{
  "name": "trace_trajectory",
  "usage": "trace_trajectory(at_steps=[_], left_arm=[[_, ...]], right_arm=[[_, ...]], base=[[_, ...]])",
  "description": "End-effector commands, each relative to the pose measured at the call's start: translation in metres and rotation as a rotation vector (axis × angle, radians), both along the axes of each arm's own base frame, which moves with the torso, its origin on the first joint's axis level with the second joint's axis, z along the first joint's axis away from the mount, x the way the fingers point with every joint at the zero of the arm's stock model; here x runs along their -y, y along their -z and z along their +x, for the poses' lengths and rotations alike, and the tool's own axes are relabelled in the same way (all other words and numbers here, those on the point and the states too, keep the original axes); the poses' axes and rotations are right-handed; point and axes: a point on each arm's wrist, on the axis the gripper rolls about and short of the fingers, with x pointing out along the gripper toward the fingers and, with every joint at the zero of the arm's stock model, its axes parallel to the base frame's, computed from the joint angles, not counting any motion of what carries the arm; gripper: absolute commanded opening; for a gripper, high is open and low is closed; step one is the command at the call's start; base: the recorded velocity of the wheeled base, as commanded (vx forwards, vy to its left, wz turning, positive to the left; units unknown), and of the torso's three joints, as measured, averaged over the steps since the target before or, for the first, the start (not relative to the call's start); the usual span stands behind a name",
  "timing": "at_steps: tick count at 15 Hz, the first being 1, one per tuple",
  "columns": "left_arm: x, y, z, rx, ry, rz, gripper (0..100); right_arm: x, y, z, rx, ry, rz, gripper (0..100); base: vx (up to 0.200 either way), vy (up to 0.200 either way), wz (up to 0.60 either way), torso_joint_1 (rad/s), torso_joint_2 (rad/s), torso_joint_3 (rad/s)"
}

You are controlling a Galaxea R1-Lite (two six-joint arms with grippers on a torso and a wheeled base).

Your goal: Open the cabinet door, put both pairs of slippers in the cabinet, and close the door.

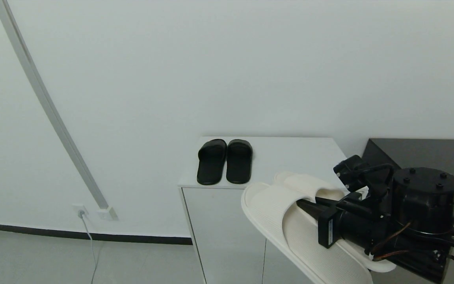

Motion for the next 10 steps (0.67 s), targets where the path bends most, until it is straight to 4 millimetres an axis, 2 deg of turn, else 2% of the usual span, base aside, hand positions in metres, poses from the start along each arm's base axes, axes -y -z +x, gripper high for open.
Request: trace_trajectory(at_steps=[1, 4, 5, 10], left_arm=[[0.0000, 0.0000, 0.0001, -0.001, -0.001, 0.000, 0], [0.0000, 0.0000, 0.0001, -0.001, -0.001, 0.000, 0], [0.0000, 0.0000, 0.0001, -0.001, -0.001, 0.000, 0], [0.0000, 0.0000, 0.0001, -0.001, -0.001, 0.000, 0]], right_arm=[[0.0015, 0.0007, -0.0019, 0.002, -0.003, -0.009, 0], [0.0029, 0.0042, -0.0046, 0.014, -0.014, -0.049, 0], [0.0029, 0.0039, -0.0046, 0.017, -0.014, -0.047, 0], [0.0031, 0.0039, -0.0050, 0.016, -0.016, -0.047, 0]], base=[[0.000, 0.000, 0.00, 0.000, 0.00, 0.000], [0.000, 0.000, 0.00, 0.000, 0.00, 0.000], [0.000, 0.000, -0.60, 0.022, 0.01, -0.007], [0.000, 0.000, 0.00, 0.000, 0.00, 0.000]])
